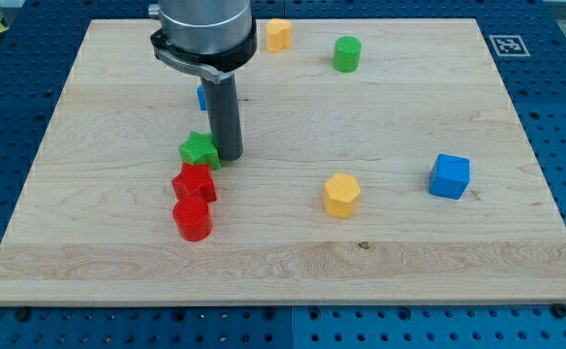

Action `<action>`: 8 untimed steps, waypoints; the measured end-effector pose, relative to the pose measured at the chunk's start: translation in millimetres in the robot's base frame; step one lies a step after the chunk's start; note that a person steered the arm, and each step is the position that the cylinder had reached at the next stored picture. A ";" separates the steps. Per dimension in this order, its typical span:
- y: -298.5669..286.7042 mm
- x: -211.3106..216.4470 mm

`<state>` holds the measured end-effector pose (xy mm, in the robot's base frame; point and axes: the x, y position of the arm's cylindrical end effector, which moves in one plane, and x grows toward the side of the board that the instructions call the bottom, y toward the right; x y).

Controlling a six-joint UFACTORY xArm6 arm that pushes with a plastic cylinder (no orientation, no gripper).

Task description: Point your arm at yellow hexagon

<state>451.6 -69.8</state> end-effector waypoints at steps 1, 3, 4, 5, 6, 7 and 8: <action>-1.1 0.0; 0.0 -0.3; 33.2 -14.0; 37.6 -25.5; 37.6 -31.5; 37.9 -31.5; 43.7 -31.5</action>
<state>420.1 -26.1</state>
